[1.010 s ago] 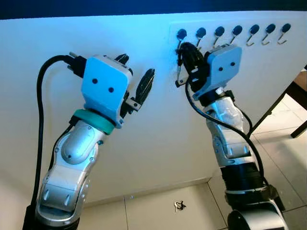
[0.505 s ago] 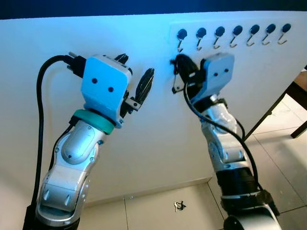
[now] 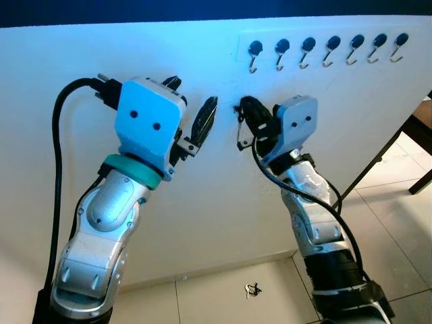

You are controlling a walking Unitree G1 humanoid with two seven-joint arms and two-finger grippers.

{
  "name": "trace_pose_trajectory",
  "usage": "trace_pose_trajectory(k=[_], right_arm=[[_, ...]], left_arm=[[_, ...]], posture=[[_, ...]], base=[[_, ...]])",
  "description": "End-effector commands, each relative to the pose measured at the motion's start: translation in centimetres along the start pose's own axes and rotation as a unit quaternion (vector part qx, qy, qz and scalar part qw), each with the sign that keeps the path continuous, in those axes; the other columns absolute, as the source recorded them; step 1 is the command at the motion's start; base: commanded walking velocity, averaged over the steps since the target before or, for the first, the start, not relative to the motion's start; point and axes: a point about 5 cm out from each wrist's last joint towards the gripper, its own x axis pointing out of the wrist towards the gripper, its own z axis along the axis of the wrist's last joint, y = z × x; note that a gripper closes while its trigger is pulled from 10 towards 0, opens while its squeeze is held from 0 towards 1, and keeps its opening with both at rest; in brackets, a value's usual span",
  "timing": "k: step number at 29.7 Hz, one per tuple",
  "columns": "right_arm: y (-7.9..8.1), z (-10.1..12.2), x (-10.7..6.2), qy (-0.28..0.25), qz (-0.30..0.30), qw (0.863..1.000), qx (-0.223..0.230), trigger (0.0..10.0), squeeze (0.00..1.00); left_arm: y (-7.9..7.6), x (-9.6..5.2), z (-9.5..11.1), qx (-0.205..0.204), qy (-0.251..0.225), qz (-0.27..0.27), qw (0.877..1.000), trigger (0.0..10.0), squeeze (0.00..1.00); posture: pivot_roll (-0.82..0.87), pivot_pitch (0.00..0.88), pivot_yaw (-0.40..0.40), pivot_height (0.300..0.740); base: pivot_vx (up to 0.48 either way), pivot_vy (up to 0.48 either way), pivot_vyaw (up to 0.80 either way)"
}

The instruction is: Hang keys on a hook

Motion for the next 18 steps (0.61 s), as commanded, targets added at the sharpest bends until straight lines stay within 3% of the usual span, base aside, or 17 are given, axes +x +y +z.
trace_pose_trajectory(k=[1, 2, 5, 18], right_arm=[[0.2, 0.8, 0.2, -0.02, 0.012, 1.0, -0.008, 10.0, 0.0], [0.2, 2.1, 0.6, -0.046, 0.024, 0.998, -0.02, 10.0, 0.0], [0.1, 3.0, 1.0, -0.062, 0.029, 0.997, -0.026, 10.0, 0.0], [-0.5, 4.4, 1.7, -0.087, 0.007, 0.995, -0.04, 10.0, 0.0]], left_arm=[[-0.2, 0.0, -0.2, 0.0, 0.008, 0.0, 1.0, 10.0, 0.0], [-0.2, 0.0, -0.2, -0.001, 0.008, 0.0, 1.0, 10.0, 0.0], [-0.2, 0.0, -0.2, -0.002, 0.007, 0.0, 1.0, 10.0, 0.0], [-0.3, 0.1, -0.1, -0.003, 0.006, -0.001, 1.0, 10.0, 0.0]], posture=[[-0.09, 0.018, 0.061, 0.74], [-0.09, 0.022, 0.062, 0.74], [-0.09, 0.022, 0.062, 0.74], [-0.08, 0.024, 0.059, 0.74]], base=[[0.0, 0.0, 0.0], [0.0, 0.0, 0.0], [0.0, 0.0, 0.0], [0.0, 0.0, 0.0]])
